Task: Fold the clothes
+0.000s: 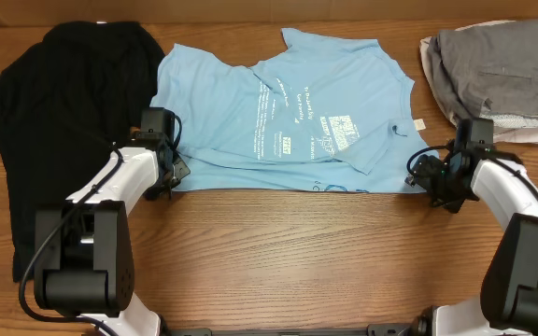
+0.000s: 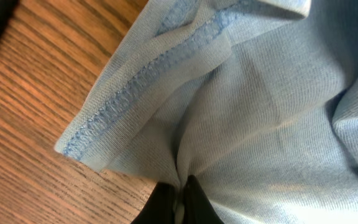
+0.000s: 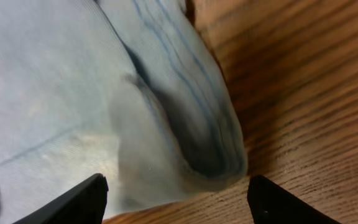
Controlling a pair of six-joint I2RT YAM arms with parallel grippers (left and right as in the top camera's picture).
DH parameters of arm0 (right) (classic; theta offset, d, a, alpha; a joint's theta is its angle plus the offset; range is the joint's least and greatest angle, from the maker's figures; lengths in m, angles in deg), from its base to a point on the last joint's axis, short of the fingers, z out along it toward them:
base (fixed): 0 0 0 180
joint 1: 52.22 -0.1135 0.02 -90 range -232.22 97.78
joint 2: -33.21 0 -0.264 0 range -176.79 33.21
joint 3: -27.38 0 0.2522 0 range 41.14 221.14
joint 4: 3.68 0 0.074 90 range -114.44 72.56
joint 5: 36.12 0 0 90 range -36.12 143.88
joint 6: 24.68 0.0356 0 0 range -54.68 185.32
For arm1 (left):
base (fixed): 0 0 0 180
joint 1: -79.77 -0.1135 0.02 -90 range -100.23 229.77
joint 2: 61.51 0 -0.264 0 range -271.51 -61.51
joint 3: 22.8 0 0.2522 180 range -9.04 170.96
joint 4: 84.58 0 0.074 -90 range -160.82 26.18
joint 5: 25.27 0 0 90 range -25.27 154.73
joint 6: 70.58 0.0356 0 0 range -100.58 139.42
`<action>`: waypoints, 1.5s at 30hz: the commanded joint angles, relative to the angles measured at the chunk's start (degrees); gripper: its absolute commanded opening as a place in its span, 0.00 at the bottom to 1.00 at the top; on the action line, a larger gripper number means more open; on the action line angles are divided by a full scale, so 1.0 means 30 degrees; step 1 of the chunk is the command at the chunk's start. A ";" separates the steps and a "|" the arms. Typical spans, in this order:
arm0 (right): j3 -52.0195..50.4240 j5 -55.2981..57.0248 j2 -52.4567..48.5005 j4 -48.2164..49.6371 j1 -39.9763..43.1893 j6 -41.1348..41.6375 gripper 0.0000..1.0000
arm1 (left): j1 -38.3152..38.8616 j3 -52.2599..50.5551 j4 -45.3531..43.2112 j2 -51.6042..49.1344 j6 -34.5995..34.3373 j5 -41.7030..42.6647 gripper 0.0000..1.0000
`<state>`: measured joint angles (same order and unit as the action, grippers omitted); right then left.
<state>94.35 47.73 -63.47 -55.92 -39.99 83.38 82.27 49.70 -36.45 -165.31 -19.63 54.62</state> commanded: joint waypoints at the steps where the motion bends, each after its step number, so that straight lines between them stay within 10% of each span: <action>1: -0.0765 0.0036 0.0109 0.1158 -0.0087 0.0066 0.70 | -0.0219 -0.0780 0.0758 -0.0357 0.0109 -0.0051 0.04; 8: -0.0612 0.0036 0.0160 0.1137 0.0102 0.0226 0.16 | -0.0219 -0.0634 0.1894 -0.0357 0.0605 0.0554 0.04; 12: 0.0087 0.0036 0.0554 -0.0233 0.0794 0.0656 0.04 | -0.0226 0.0182 0.3905 -0.0350 0.1297 0.0750 0.04; 31: 0.1931 -0.0284 0.2229 -0.6368 0.5370 0.0641 0.06 | -0.0204 0.1902 1.1781 -0.0350 0.3308 0.1923 0.05; 40: 0.1938 -0.0634 0.2229 -0.6696 0.5377 0.0634 0.68 | -0.0204 0.1938 1.2036 -0.0350 0.4452 0.3242 0.77; 45: 0.2725 -0.2579 0.2543 -0.6732 0.5253 -0.0721 0.69 | -0.0204 0.2943 1.2276 -0.0211 0.4473 0.3242 0.89</action>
<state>98.81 44.93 -57.99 -76.22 -24.12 84.54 82.23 55.10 -0.19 -165.66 -7.02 63.52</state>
